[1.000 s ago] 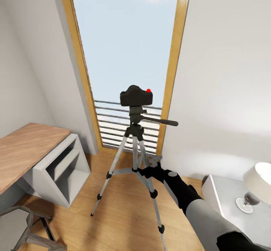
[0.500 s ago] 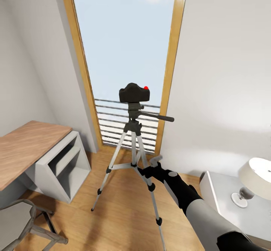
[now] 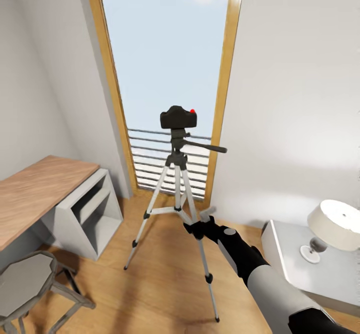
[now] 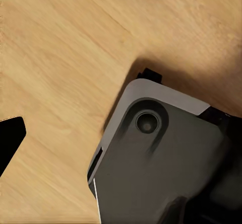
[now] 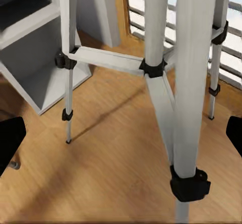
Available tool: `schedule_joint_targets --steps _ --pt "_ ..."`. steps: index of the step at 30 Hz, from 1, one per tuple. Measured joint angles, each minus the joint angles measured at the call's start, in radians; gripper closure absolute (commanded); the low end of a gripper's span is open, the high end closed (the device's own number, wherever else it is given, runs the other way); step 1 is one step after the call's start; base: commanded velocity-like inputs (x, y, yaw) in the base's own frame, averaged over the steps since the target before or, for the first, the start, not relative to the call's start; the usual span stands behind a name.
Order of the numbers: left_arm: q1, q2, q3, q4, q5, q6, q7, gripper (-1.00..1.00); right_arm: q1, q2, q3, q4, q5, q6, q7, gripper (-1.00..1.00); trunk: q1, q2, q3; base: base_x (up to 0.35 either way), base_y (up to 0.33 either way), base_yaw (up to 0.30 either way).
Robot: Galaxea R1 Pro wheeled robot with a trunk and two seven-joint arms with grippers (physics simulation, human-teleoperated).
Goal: Attach the digital camera to the camera tripod in the bedroom.
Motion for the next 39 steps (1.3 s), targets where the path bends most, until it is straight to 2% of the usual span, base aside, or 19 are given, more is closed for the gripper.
schedule_joint_targets --steps 35,39 --pt "0.000 0.000 0.000 0.000 0.000 0.000 0.000 -1.00 0.000 -0.003 -0.003 0.000 -0.001 0.009 -0.001 -1.00 0.000 0.000 0.000 -0.345 0.000 0.000" --pt "0.001 0.000 0.000 0.001 0.001 0.000 0.001 -1.00 0.000 -0.010 -0.012 0.001 -0.004 0.012 -0.001 -1.00 0.000 0.000 0.000 -0.345 0.000 0.000"
